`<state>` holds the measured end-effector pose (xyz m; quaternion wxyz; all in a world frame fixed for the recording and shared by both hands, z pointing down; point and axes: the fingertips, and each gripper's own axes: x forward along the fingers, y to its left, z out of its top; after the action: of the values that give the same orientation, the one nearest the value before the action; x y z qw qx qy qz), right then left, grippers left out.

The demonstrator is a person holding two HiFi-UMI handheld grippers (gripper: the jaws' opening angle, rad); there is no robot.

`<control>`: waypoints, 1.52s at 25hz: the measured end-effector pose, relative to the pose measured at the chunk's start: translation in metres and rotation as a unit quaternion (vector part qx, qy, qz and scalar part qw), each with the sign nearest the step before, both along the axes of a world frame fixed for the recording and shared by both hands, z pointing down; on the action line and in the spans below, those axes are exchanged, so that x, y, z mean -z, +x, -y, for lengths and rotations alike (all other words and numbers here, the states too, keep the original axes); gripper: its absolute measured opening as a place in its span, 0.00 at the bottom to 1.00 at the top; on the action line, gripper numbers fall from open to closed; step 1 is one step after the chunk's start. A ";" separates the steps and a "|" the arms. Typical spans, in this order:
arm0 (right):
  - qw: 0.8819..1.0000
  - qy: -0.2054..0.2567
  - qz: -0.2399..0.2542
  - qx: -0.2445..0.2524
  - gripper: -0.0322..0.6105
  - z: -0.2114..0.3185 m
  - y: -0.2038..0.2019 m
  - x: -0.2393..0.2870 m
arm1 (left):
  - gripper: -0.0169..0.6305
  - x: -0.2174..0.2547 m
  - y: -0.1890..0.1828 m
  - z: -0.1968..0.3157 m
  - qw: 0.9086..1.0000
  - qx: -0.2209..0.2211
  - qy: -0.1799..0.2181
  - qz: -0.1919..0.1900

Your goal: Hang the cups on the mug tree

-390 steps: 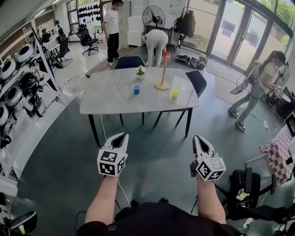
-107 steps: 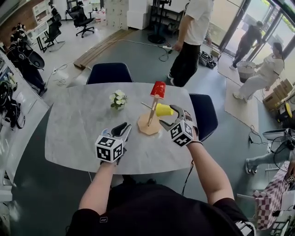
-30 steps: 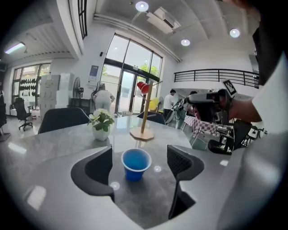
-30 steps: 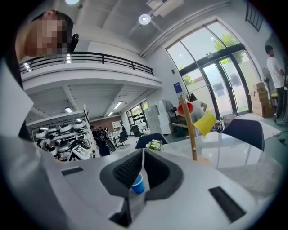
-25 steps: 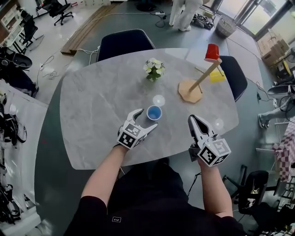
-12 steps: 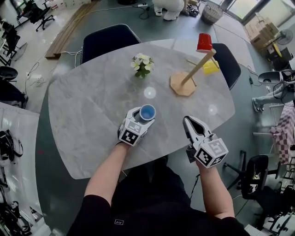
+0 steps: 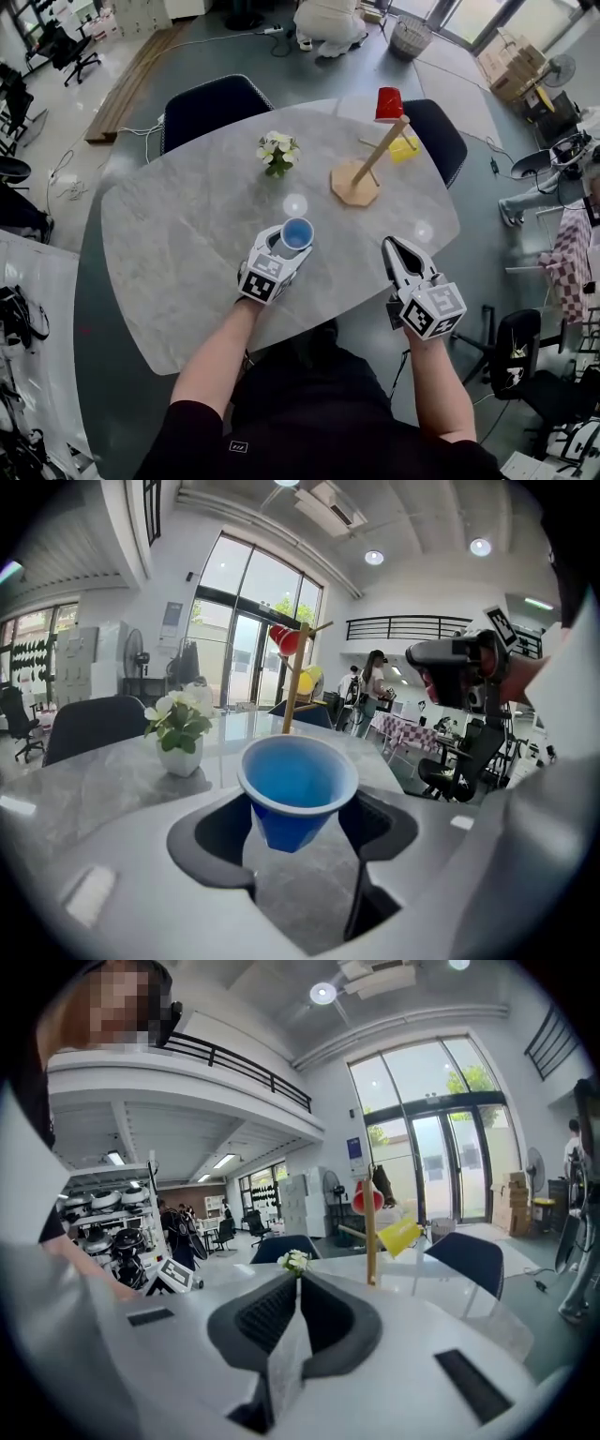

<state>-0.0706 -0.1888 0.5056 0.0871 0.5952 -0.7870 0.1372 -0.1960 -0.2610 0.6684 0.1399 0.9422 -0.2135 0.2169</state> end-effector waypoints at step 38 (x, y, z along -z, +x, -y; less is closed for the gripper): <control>0.994 0.035 0.025 0.100 0.08 0.021 0.187 0.039 | 0.48 0.152 0.165 -0.001 0.994 0.089 0.051 0.036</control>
<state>0.1164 -0.2101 0.4671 0.0599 0.5125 -0.8488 0.1152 -0.0311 -0.2604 0.5166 0.1032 0.9170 -0.3122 0.2259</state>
